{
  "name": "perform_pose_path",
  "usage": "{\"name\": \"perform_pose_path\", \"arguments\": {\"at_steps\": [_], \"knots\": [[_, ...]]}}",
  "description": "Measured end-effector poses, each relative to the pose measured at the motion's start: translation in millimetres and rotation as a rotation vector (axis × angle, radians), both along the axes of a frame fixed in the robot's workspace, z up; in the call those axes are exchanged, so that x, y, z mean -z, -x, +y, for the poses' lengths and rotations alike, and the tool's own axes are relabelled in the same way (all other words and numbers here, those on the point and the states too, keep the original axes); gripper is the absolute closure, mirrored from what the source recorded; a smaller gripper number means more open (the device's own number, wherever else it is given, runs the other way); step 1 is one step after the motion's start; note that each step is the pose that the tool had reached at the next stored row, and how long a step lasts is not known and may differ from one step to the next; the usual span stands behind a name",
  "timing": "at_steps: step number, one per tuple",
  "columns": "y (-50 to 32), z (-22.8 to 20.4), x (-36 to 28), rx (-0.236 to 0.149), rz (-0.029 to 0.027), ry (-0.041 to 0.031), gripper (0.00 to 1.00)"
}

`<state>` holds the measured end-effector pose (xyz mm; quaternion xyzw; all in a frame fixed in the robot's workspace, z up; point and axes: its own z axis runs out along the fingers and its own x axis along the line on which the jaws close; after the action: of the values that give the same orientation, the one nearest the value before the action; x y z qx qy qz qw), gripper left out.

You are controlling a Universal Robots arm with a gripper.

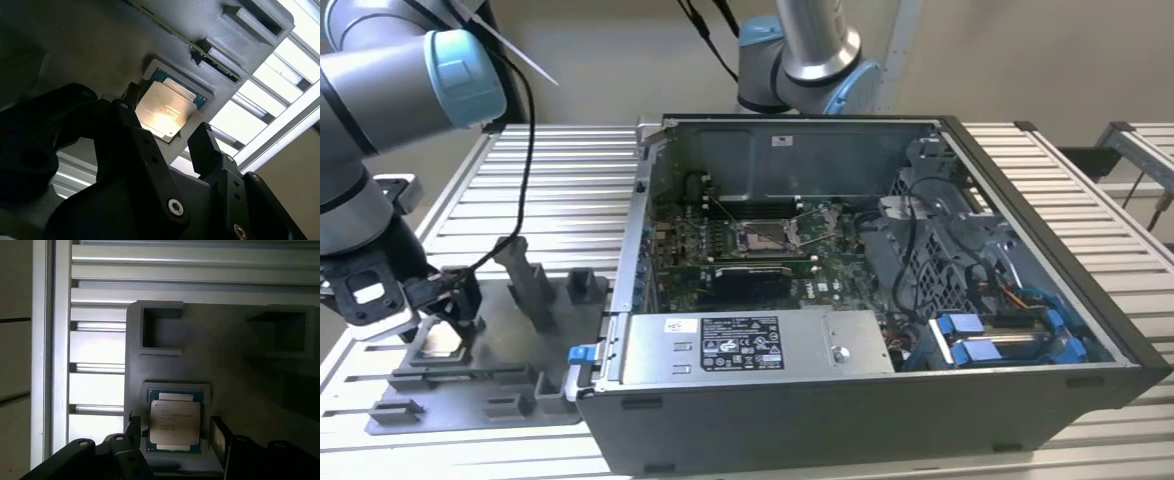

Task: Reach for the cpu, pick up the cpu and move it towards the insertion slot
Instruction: 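Pick up the cpu and move it towards the insertion slot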

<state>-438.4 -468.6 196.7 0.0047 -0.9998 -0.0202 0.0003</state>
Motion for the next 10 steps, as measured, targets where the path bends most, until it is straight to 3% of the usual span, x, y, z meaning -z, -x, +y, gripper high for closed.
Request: {"name": "perform_pose_path", "arguments": {"at_steps": [4,10], "knots": [[0.0,2.6,2.7,0.000,-0.0005,-0.0001,0.00],[0.0,2.7,5.7,0.000,-0.0004,0.0000,0.00]]}}
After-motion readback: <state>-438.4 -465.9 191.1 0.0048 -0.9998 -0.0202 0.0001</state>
